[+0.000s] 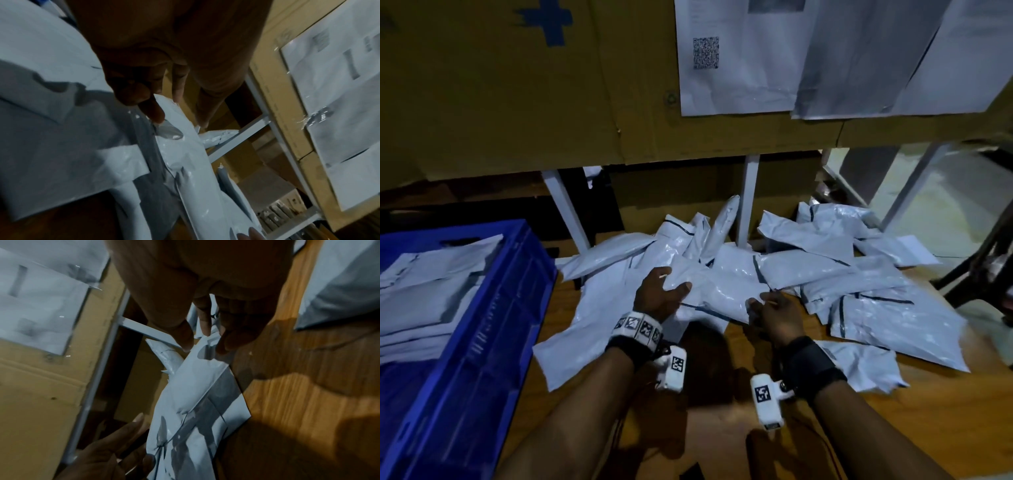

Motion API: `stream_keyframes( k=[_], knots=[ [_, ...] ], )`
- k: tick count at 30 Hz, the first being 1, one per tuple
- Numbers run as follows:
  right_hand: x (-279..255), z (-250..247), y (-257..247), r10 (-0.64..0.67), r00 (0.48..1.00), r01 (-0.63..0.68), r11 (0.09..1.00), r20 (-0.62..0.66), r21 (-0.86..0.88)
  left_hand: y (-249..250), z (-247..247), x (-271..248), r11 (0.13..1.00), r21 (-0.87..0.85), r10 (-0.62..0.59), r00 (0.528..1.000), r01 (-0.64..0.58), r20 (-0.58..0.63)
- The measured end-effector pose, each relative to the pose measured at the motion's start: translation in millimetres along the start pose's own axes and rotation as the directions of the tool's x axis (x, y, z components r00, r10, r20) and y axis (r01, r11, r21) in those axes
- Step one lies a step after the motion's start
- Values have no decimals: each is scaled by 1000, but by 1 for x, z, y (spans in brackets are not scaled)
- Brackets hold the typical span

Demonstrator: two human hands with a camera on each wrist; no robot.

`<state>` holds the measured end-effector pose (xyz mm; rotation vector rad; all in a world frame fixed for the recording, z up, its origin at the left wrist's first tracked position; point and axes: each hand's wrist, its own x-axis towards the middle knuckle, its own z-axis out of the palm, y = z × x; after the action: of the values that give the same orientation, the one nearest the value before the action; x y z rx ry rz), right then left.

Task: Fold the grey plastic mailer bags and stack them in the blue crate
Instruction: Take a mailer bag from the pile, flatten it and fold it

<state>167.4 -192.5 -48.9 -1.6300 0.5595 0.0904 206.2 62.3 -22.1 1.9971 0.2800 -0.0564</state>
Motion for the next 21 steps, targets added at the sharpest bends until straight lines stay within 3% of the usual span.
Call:
stream_keyframes(
  k=[6,11,14,17,19,21],
  knots=[
    [-68,-48,27,-253,967,254,920,42,-298,-31,-13,-115,998,-56,19,998,-22,-54],
    [-123,-69,74,-242,955,292,870,172,-397,-94,-20,-206,981,-140,-143,987,132,-72],
    [-144,-66,99,-221,952,288,879,211,-381,-117,-30,-236,984,-55,-176,982,172,-73],
    [-158,-56,110,-183,958,269,841,220,-469,-125,-39,-249,989,67,-125,989,130,-81],
    [-168,-51,114,-229,951,306,773,206,-555,-129,-44,-253,971,226,-51,994,71,-92],
    [-175,-46,117,-372,908,407,665,194,-626,-128,-48,-254,869,494,127,983,-46,-132]
  ],
)
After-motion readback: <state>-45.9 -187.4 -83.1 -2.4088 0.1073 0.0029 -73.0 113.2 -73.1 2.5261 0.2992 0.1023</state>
